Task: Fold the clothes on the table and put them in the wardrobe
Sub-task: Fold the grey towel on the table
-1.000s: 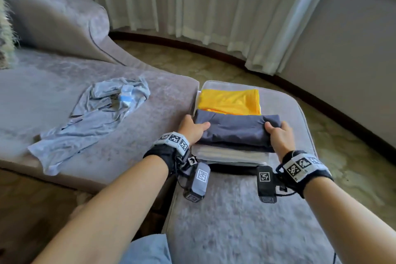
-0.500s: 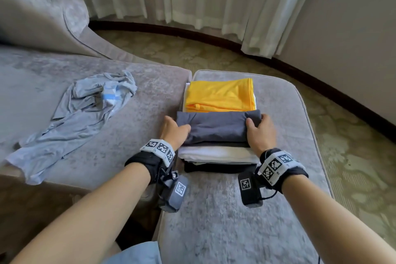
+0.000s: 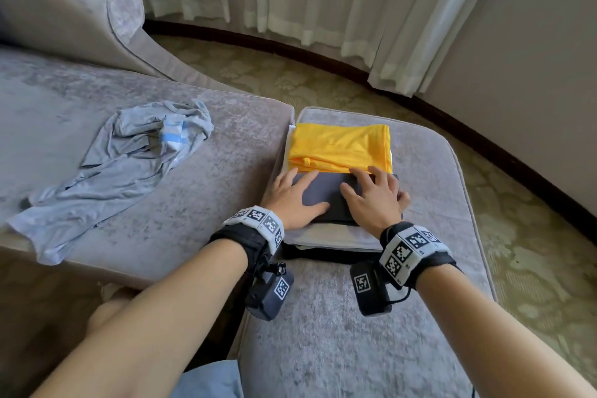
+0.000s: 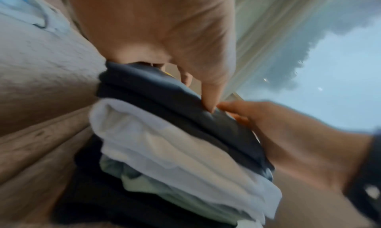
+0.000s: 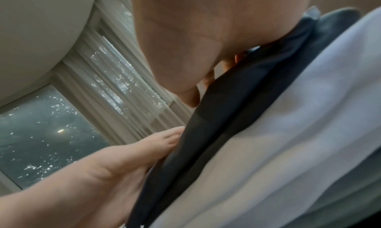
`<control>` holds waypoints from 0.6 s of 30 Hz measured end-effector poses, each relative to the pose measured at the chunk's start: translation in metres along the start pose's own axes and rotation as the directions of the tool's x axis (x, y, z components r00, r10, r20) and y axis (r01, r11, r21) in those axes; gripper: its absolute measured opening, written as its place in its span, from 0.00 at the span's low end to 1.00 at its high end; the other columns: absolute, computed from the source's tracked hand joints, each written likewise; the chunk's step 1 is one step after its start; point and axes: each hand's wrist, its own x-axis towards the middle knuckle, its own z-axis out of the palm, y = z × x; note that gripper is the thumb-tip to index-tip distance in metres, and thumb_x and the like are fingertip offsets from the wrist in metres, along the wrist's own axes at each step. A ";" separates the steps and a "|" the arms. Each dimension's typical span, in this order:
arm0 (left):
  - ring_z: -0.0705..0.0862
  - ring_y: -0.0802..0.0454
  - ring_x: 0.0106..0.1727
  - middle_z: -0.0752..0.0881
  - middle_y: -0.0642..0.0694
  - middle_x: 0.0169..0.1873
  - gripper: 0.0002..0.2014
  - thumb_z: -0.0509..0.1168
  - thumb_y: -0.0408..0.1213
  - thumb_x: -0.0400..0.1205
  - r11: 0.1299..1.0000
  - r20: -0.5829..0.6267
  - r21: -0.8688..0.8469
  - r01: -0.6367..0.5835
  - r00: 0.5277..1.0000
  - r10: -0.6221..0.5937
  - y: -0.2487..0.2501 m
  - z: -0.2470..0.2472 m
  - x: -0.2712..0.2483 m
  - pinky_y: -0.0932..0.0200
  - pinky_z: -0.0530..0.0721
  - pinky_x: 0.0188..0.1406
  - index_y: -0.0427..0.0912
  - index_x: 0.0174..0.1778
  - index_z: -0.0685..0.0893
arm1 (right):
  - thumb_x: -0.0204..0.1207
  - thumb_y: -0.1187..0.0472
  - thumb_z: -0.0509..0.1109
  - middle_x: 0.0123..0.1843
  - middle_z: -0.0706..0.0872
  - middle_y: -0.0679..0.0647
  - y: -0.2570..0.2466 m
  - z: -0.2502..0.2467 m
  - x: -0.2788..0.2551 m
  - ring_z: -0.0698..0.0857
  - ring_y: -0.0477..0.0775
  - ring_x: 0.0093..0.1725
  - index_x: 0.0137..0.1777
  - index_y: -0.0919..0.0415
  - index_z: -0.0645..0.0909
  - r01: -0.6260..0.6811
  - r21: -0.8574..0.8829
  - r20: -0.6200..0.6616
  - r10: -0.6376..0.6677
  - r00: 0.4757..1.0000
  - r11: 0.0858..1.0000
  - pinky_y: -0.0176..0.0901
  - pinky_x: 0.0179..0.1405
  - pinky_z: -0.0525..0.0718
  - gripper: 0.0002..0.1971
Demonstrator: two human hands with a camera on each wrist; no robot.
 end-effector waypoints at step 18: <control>0.85 0.40 0.55 0.88 0.41 0.50 0.05 0.70 0.35 0.77 0.775 -0.344 -0.544 0.321 0.758 -0.555 -0.212 -0.175 -0.026 0.53 0.82 0.56 0.41 0.48 0.86 | 0.83 0.43 0.60 0.80 0.69 0.55 -0.272 0.102 0.048 0.64 0.62 0.79 0.77 0.49 0.72 0.238 0.007 0.309 -0.228 0.923 0.971 0.61 0.76 0.63 0.25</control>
